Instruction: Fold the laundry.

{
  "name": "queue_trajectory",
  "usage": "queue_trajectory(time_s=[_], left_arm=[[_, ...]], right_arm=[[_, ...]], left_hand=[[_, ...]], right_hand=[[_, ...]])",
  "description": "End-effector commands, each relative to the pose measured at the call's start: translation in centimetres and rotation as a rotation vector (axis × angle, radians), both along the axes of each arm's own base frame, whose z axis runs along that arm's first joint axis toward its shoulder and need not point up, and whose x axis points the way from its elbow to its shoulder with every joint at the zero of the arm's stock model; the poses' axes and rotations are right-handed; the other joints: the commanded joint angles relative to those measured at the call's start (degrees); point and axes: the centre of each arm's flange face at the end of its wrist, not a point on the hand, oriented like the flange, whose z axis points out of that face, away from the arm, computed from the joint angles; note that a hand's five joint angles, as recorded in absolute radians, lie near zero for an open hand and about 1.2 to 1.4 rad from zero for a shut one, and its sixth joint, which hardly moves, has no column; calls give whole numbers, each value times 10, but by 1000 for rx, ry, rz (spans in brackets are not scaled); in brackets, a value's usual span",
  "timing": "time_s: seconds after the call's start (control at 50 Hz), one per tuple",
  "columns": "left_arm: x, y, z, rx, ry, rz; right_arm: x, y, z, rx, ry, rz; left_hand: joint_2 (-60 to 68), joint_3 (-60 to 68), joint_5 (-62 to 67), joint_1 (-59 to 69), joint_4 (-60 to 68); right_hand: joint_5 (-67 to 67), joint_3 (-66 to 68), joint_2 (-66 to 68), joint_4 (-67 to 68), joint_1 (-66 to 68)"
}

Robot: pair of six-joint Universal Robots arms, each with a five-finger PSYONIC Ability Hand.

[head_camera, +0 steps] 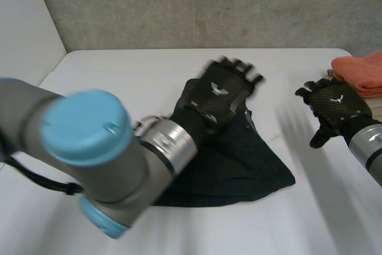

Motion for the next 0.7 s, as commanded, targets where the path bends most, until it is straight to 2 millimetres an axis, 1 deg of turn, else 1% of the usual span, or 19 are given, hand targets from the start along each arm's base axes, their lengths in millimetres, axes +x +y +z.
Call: queue_trajectory(time_s=[0.02,0.06,0.08,0.14,0.16,0.18,0.22,0.24,0.3,0.38,0.42,0.48,0.6,0.68,0.7], left_arm=[[62,-33,19,76,-70,238],[74,-39,14,116,-103,276],[88,-46,6,164,-141,318],[104,-51,-6,242,-198,365],[112,-50,-15,291,-233,385],[116,-49,-19,313,-250,395],[121,-45,-26,353,-278,400],[124,-40,-34,384,-301,399],[127,-33,-39,406,-309,399],[133,-19,-39,416,-307,398],[135,-10,-40,419,-312,390],[134,-3,-39,404,-304,376],[131,-6,-47,372,-290,371],[129,-16,-60,353,-291,405],[129,-22,-65,345,-293,430]], right_arm=[[16,37,16,235,16,91],[18,51,18,324,19,121],[19,53,18,337,21,124],[24,58,13,347,25,151],[26,58,12,341,26,158],[28,59,10,336,29,165],[35,59,-2,342,35,185],[37,59,-7,345,34,190],[40,54,-23,353,36,197],[43,51,-38,375,43,208],[44,50,-44,390,46,212],[45,49,-48,397,48,214],[46,44,-51,361,46,214],[47,44,-57,372,49,216],[47,43,-58,374,50,216]], left_hand=[[36,36,46,34,38],[76,77,86,74,78],[91,92,101,89,93],[108,109,118,106,110],[140,140,150,138,142],[145,146,155,143,147],[154,154,164,152,156],[159,159,169,157,161],[186,186,195,184,187],[213,213,222,211,214],[214,215,224,212,216],[214,215,224,212,216],[204,205,214,202,206],[197,198,207,196,199],[197,198,207,196,199]], right_hand=[[-37,-25,-30,-38,-20],[-37,-25,-30,-38,-20],[-37,-25,-30,-38,-20],[-37,-25,-30,-38,-20],[-37,-25,-30,-38,-20],[-37,-25,-30,-38,-20],[-37,-25,-30,-38,-20],[-37,-25,-30,-38,-20],[3,15,9,2,20],[46,59,53,45,63],[92,104,98,91,109],[97,109,104,96,114],[158,170,164,157,175],[174,186,181,173,191],[181,193,188,180,198]])
